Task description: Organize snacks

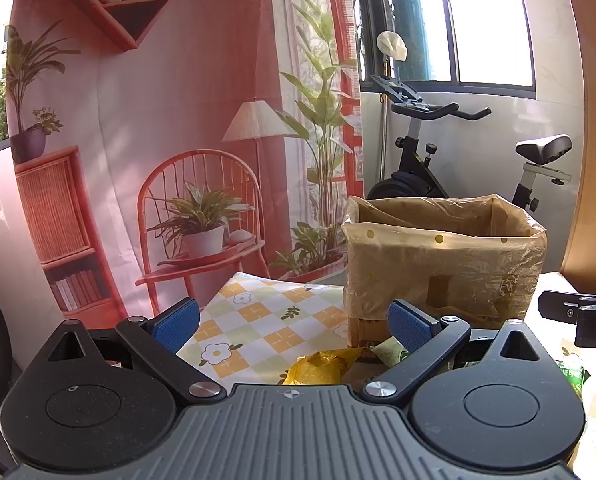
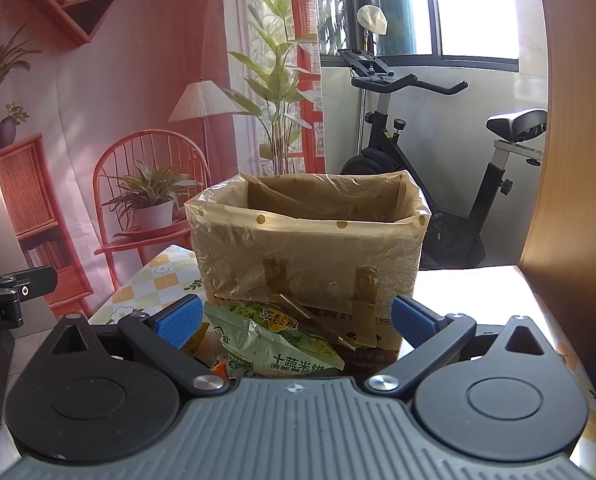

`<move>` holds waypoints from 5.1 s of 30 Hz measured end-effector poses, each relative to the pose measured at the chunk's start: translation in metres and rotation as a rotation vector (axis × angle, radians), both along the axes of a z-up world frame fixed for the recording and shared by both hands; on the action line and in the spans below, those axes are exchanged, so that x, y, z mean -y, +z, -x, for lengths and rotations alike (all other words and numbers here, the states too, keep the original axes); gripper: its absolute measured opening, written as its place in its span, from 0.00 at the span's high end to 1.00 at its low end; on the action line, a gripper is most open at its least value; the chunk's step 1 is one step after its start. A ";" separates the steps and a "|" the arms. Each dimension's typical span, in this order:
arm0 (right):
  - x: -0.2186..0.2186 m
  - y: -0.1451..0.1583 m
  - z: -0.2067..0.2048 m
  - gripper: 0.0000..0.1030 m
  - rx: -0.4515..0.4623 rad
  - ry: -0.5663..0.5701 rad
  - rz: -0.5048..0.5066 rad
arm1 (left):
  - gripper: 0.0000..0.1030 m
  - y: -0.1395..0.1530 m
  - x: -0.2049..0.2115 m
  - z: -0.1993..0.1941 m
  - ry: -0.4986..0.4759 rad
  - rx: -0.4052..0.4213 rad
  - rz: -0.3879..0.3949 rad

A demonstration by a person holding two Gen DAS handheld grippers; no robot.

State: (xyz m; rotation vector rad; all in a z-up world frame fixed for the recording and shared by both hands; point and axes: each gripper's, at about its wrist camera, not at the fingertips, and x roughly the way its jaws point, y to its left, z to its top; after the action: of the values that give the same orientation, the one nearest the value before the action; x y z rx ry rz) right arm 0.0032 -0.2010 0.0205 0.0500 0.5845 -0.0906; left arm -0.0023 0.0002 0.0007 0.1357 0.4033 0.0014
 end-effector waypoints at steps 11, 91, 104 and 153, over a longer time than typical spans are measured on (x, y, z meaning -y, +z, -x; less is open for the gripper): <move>-0.001 0.002 0.001 0.01 0.002 0.002 0.005 | 0.01 0.000 0.002 -0.001 0.004 0.000 0.003; -0.002 -0.141 0.008 0.50 -0.082 0.209 -0.058 | 0.36 -0.184 0.003 -0.020 -0.124 -0.473 0.132; 0.019 -0.147 0.031 0.50 -0.042 0.156 -0.093 | 0.34 -0.208 0.053 -0.014 -0.110 -0.490 0.007; 0.016 -0.115 0.033 0.50 0.064 0.188 -0.084 | 0.59 -0.119 0.030 -0.011 -0.112 -0.085 0.011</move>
State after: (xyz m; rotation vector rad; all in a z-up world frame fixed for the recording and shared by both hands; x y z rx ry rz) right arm -0.0294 -0.2168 -0.0949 0.0790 0.5268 0.1178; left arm 0.0084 -0.0294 -0.1180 0.1474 0.4800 -0.1169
